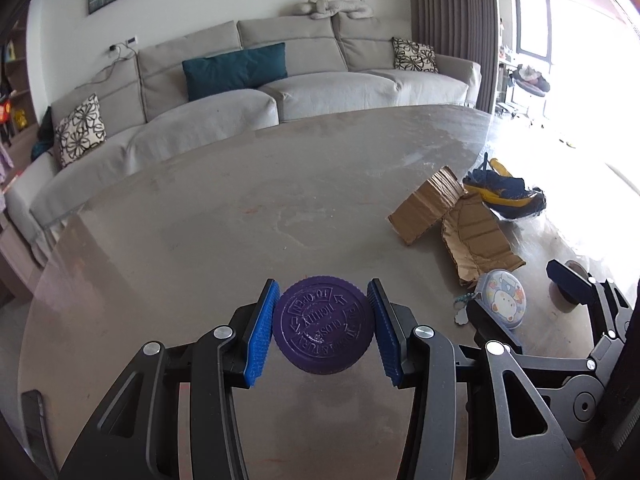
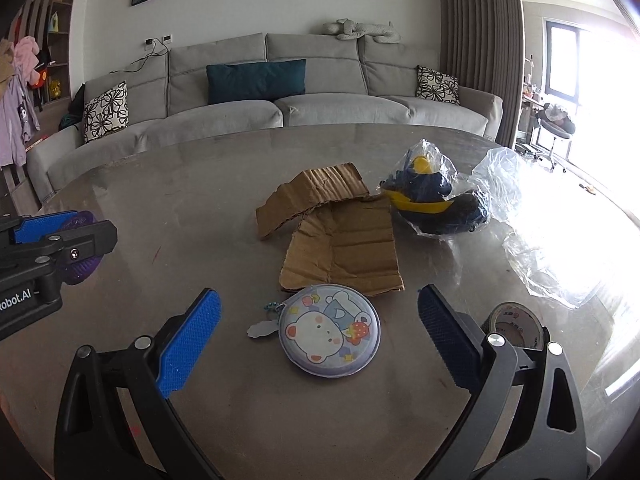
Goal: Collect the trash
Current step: 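Grasp the purple round lid with the left tool while the right tool grasps the cartoon tin, then carry the purple lid and cartoon tin over the white bin with both tools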
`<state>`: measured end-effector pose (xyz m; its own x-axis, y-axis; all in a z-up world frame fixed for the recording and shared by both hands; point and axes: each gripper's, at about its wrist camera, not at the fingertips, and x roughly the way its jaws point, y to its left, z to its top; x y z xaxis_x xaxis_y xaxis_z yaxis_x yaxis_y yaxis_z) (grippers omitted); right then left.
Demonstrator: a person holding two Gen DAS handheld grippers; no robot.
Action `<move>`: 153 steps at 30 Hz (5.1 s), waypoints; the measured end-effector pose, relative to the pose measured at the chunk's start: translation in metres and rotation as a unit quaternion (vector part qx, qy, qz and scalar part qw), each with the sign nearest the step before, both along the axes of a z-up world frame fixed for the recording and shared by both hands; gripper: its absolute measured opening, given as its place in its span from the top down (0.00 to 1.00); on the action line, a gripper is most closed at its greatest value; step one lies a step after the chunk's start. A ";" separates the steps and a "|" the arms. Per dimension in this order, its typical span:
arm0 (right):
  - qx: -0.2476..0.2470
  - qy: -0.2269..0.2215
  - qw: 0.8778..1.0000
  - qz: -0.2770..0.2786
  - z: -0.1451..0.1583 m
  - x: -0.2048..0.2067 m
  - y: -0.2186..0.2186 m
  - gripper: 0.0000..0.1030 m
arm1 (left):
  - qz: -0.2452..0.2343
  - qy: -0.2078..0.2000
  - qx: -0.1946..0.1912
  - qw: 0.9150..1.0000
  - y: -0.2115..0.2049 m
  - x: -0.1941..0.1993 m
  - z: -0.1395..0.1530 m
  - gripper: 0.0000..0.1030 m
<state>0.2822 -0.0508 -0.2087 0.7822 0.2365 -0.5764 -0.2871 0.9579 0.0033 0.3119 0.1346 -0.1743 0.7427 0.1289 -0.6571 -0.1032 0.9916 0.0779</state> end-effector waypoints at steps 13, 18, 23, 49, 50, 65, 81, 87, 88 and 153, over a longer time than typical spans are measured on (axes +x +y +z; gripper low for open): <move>-0.024 0.113 0.993 -0.002 -0.014 0.021 0.004 0.05 | -0.002 -0.028 0.006 1.000 -0.004 -0.010 0.016 0.55; -0.035 0.116 0.993 -0.003 -0.016 0.019 0.007 0.05 | -0.002 -0.027 0.002 1.000 -0.003 -0.011 0.016 0.55; -0.032 0.110 0.993 -0.007 -0.017 0.017 0.005 0.12 | 0.002 -0.025 0.003 1.000 -0.001 -0.010 0.015 0.55; -0.020 0.064 0.998 0.014 0.027 -0.020 -0.007 0.45 | -0.014 -0.036 0.007 0.999 -0.021 -0.022 0.026 0.54; -0.018 0.056 0.998 0.013 0.032 -0.024 -0.010 0.45 | -0.016 -0.038 0.009 0.999 -0.023 -0.023 0.027 0.54; 0.004 -0.020 0.999 -0.029 0.085 -0.060 -0.064 0.45 | -0.065 -0.049 0.020 0.997 -0.078 -0.036 0.031 0.54; -0.018 -0.045 0.993 -0.111 0.088 -0.118 -0.148 0.45 | -0.152 -0.051 0.016 0.987 -0.177 -0.055 0.028 0.54; -0.019 -0.056 0.986 -0.154 0.091 -0.142 -0.188 0.45 | -0.193 -0.044 0.024 0.980 -0.223 -0.065 0.021 0.54; -0.018 -0.056 0.985 -0.161 0.090 -0.145 -0.197 0.45 | -0.200 -0.040 0.023 0.979 -0.230 -0.066 0.019 0.54; -0.025 0.114 0.960 -0.256 -0.089 -0.149 -0.337 0.44 | -0.366 0.202 0.041 0.908 -0.406 -0.073 -0.188 0.54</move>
